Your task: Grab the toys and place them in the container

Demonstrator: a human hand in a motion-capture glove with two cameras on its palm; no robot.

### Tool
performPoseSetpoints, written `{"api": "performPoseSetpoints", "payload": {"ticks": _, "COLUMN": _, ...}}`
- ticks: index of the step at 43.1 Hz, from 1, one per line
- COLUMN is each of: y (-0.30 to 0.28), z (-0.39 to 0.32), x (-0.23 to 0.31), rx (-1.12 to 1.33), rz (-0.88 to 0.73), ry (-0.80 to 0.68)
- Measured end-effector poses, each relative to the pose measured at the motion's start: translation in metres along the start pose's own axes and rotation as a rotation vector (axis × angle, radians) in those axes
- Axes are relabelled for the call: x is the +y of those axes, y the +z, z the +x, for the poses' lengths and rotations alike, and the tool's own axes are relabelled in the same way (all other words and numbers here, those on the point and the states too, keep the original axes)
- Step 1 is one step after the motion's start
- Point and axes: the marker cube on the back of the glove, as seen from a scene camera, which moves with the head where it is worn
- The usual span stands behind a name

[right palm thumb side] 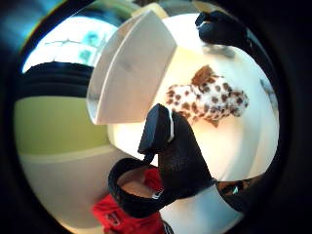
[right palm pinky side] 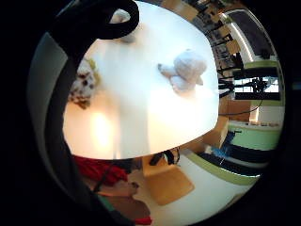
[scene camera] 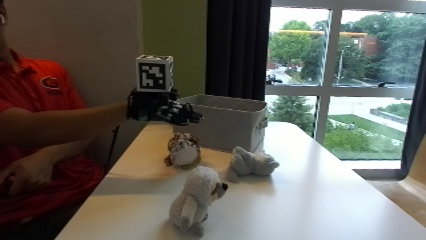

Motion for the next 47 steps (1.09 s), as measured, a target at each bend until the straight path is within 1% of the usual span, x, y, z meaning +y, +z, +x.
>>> {"api": "performPoseSetpoints", "payload": {"ticks": 8, "y": 0.000, "z": 0.006, "x": 0.000, "rx": -0.021, "rz": 0.005, "ry": -0.001}}
{"api": "performPoseSetpoints", "payload": {"ticks": 13, "y": 0.001, "z": 0.011, "x": -0.002, "rx": -0.034, "rz": 0.010, "ry": 0.026}}
{"api": "performPoseSetpoints", "payload": {"ticks": 23, "y": 0.012, "z": 0.008, "x": -0.003, "rx": -0.035, "rz": -0.017, "ry": -0.011}}
{"api": "performPoseSetpoints", "payload": {"ticks": 42, "y": 0.042, "z": 0.000, "x": -0.019, "rx": -0.021, "rz": -0.030, "ry": -0.025}}
{"api": "performPoseSetpoints", "payload": {"ticks": 47, "y": 0.056, "z": 0.000, "x": -0.024, "rx": 0.037, "rz": -0.045, "ry": -0.041}}
